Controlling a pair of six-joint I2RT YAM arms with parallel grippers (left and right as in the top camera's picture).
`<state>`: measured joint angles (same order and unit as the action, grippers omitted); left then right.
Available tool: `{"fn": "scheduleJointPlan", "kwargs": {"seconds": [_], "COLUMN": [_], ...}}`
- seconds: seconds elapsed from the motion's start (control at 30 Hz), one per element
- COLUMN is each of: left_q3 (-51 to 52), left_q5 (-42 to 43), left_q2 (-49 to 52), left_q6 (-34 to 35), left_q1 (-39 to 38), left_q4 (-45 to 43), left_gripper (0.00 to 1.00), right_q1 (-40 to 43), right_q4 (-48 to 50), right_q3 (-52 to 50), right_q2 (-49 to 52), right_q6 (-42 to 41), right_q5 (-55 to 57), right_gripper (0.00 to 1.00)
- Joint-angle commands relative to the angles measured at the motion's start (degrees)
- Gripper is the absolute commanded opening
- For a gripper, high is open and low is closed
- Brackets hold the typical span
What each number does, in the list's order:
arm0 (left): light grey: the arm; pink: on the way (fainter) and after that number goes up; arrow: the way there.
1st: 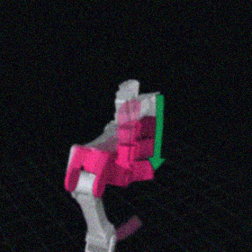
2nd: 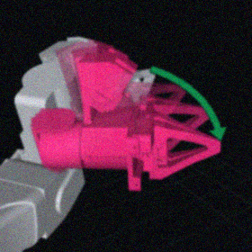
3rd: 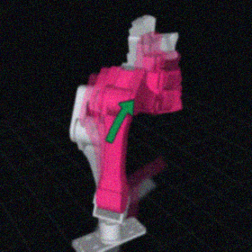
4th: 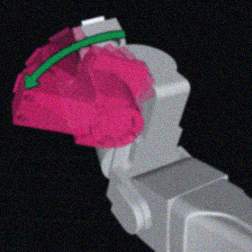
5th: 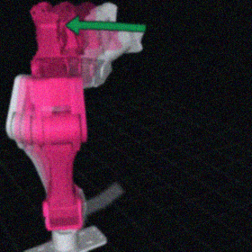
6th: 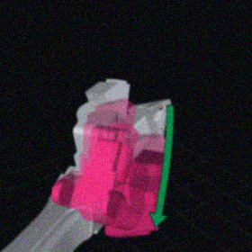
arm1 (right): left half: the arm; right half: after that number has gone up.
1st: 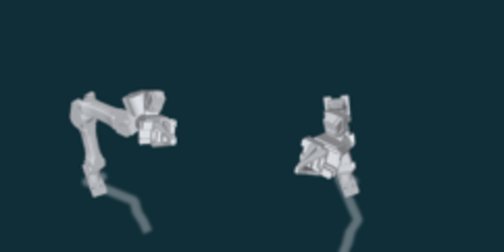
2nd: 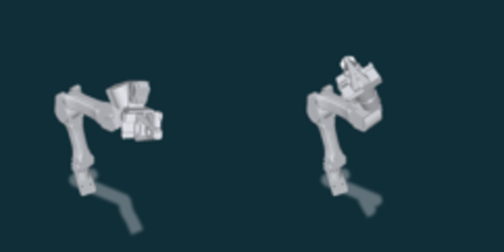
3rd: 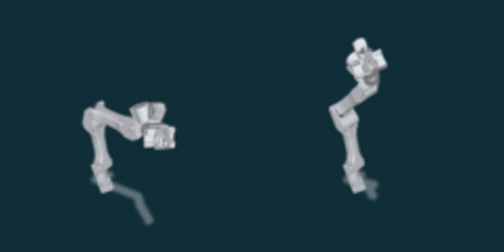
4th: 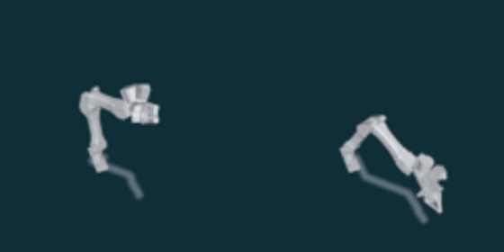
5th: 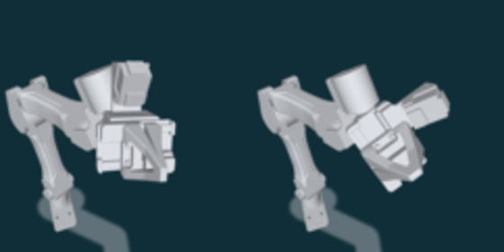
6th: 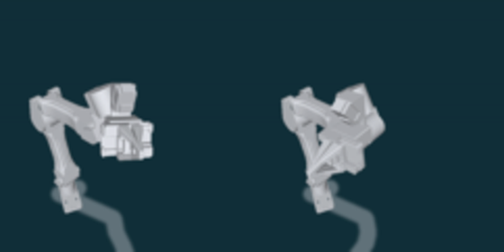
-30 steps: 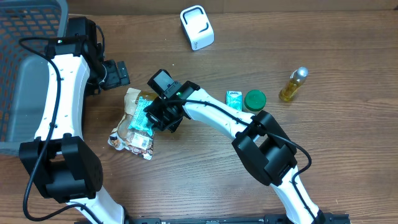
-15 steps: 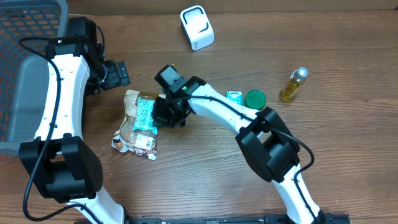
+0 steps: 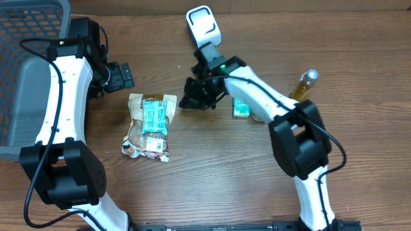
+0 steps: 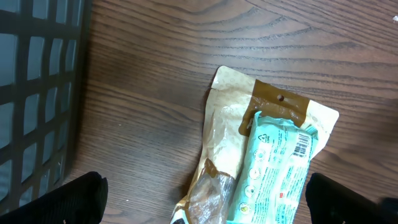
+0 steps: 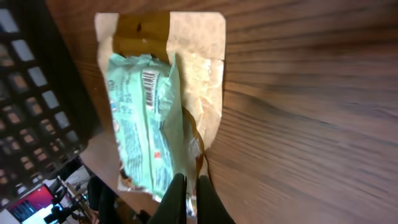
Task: Scan the item barcode
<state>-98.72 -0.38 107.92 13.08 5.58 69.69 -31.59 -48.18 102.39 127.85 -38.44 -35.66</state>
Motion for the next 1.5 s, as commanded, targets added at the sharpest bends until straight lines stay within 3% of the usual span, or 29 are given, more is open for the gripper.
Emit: {"fn": "scheduleJointPlan", "kwargs": {"seconds": [0.0,0.03,0.1,0.4,0.57,0.7,0.87,0.97,1.47], "left_q3": [0.1,0.1,0.1,0.1,0.1,0.1,0.1,0.1,0.1], "left_q5": [0.4,0.4,0.4,0.4,0.4,0.4,0.4,0.4,0.4], "left_q2": [-0.3,-0.3,-0.3,-0.3,-0.3,-0.3,-0.3,-0.3,-0.3], "left_q6": [-0.9,-0.9,-0.9,-0.9,-0.9,-0.9,-0.9,-0.9,-0.9], "left_q1": [-0.4,-0.4,-0.4,-0.4,-0.4,-0.4,-0.4,-0.4,-0.4], "left_q4": [0.1,0.1,0.1,0.1,0.1,0.1,0.1,0.1,0.1], "left_gripper": [1.0,1.0,1.0,1.0,0.99,1.0,1.0,0.99,1.0], "right_q1": [0.6,0.6,-0.1,-8.0,-12.9,-14.7,-15.1,-15.1,-16.7], "right_q4": [-1.1,-1.5,-1.9,-2.1,-2.1,-2.1,-1.2,-0.2,2.3], "right_q3": [-0.3,-0.3,-0.3,-0.3,-0.3,-0.3,-0.3,-0.3,-0.4], "right_q2": [-3.2,-3.2,-3.2,-3.2,-3.2,-3.2,-3.2,-3.2,-3.1], "right_q6": [2.5,2.5,0.7,-20.6,-35.3,-44.0,-48.7,-52.0,-53.6], "right_q5": [-5.0,-6.1,-9.5,-9.7,-1.0,7.2,15.0,18.6,18.9], "right_gripper": [0.3,0.58,0.66,0.64,0.64,0.52,0.47,0.51,0.48]}}
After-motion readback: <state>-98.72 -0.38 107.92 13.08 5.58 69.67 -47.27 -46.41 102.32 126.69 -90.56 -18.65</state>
